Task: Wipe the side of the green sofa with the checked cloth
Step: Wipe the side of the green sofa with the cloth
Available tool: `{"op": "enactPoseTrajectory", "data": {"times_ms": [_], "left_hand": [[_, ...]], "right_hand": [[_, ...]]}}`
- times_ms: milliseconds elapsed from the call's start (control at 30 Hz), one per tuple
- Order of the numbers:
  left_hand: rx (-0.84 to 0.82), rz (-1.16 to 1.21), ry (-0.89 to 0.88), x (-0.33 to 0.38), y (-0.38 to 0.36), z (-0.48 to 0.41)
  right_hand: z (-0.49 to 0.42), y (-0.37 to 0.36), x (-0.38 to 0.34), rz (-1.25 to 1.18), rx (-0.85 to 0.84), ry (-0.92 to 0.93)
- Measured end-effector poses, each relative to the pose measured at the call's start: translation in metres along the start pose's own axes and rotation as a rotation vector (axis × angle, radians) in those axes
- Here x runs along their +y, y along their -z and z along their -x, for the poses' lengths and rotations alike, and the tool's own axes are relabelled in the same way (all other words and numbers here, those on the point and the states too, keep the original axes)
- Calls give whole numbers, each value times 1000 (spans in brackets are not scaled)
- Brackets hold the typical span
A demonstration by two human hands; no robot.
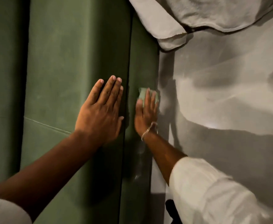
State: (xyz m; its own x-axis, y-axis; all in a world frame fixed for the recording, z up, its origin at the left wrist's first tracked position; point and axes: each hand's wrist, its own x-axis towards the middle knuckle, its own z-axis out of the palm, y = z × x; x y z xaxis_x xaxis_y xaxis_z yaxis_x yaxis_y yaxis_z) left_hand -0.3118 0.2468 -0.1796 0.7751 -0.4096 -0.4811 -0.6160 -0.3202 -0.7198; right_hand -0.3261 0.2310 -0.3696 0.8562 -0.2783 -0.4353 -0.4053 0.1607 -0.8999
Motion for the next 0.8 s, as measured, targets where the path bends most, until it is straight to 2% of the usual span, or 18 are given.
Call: {"op": "enactPoseTrajectory", "data": {"times_ms": [67, 167, 233, 333, 433, 533, 700, 800], "left_hand": [[-19, 12, -1, 2, 0, 10], [-13, 31, 0, 8, -2, 31], [-10, 50, -10, 11, -5, 46], [1, 72, 12, 14, -8, 65], [-3, 78, 41, 22, -10, 79], [-22, 78, 54, 30, -12, 83], [-51, 95, 37, 34, -13, 79], [-36, 112, 31, 34, -12, 79]], "right_hand": [[33, -1, 4, 16, -67, -76], [14, -3, -22, 0, -18, -168], [-13, -2, -36, -7, -14, -86], [-13, -1, -16, -13, -36, 13], [33, -1, 15, -40, -72, -103], [64, -4, 16, -25, -71, -202], [36, -8, -12, -71, -47, -132], [37, -7, -3, -119, -22, -106]]}}
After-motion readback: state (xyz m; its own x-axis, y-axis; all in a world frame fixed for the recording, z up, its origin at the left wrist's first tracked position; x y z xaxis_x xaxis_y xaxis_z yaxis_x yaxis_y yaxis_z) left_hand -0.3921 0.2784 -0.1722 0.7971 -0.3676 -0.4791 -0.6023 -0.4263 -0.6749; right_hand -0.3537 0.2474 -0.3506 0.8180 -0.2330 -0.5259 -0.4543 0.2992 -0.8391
